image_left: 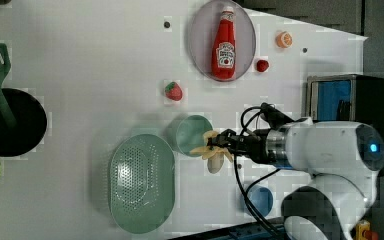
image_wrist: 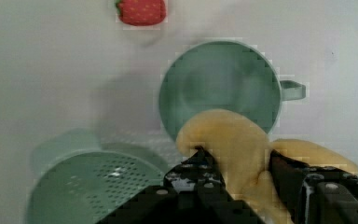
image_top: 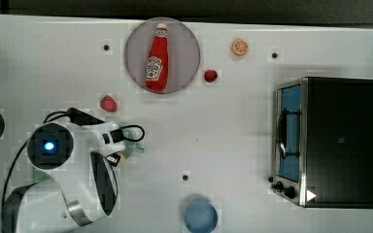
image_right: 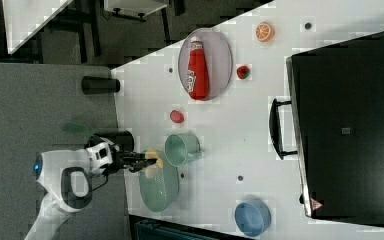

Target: Pick Banana and place it in mug.

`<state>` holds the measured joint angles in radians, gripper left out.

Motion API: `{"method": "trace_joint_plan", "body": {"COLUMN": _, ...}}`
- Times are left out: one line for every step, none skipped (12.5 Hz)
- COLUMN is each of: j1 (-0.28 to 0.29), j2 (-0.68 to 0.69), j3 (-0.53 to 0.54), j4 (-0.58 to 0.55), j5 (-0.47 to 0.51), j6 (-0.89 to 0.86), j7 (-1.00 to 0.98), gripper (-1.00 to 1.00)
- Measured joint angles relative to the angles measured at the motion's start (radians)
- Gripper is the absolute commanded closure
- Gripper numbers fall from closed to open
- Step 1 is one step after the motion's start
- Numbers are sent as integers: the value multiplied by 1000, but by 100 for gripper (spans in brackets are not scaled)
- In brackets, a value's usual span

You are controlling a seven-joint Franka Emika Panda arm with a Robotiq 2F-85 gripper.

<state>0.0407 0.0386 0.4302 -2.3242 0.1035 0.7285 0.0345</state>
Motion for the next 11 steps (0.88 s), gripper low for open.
{"method": "trace_joint_plan", "body": {"j1": -1, "j2": 24, "j3": -1, "j4": -8, "j5": -9, "j6": 10, "j7": 4, "gripper": -32}}
{"method": "trace_joint_plan", "body": {"j1": -3, "j2": 41, "j3": -2, "j4": -16, "j5": -13, "j6": 23, "j7": 13, "gripper": -55}}
{"method": "trace_joint_plan", "body": {"j1": -1, "j2": 50, "j3": -6, "j4": -21, "j5": -21, "j6": 15, "j7": 17, "gripper": -78}}
{"method": "trace_joint_plan", "body": {"j1": 2, "j2": 54, "j3": -14, "j4": -25, "j5": -9, "j6": 13, "j7": 18, "gripper": -98}}
{"method": "trace_joint_plan", "body": {"j1": -2, "j2": 55, "j3": -14, "j4": -31, "j5": 4, "j6": 17, "j7": 19, "gripper": -100}}
{"method": "trace_joint_plan", "body": {"j1": -4, "j2": 58, "j3": -16, "j4": -31, "j5": 4, "j6": 19, "j7": 19, "gripper": -100}}
{"method": "trace_joint_plan", "body": {"j1": -4, "j2": 59, "j3": -24, "j4": -25, "j5": -5, "j6": 19, "j7": 20, "gripper": -100}}
{"method": "trace_joint_plan", "body": {"j1": -7, "j2": 59, "j3": -27, "j4": -21, "j5": -15, "j6": 17, "j7": 22, "gripper": -100}}
{"method": "trace_joint_plan", "body": {"j1": -7, "j2": 58, "j3": -24, "j4": -20, "j5": -16, "j6": 16, "j7": 22, "gripper": -100}}
{"method": "trace_joint_plan", "body": {"j1": -4, "j2": 54, "j3": -23, "j4": -12, "j5": -16, "j6": 17, "j7": 22, "gripper": -100}}
{"method": "trace_joint_plan", "body": {"j1": 3, "j2": 41, "j3": -32, "j4": -2, "j5": -15, "j6": 26, "j7": 22, "gripper": -100}}
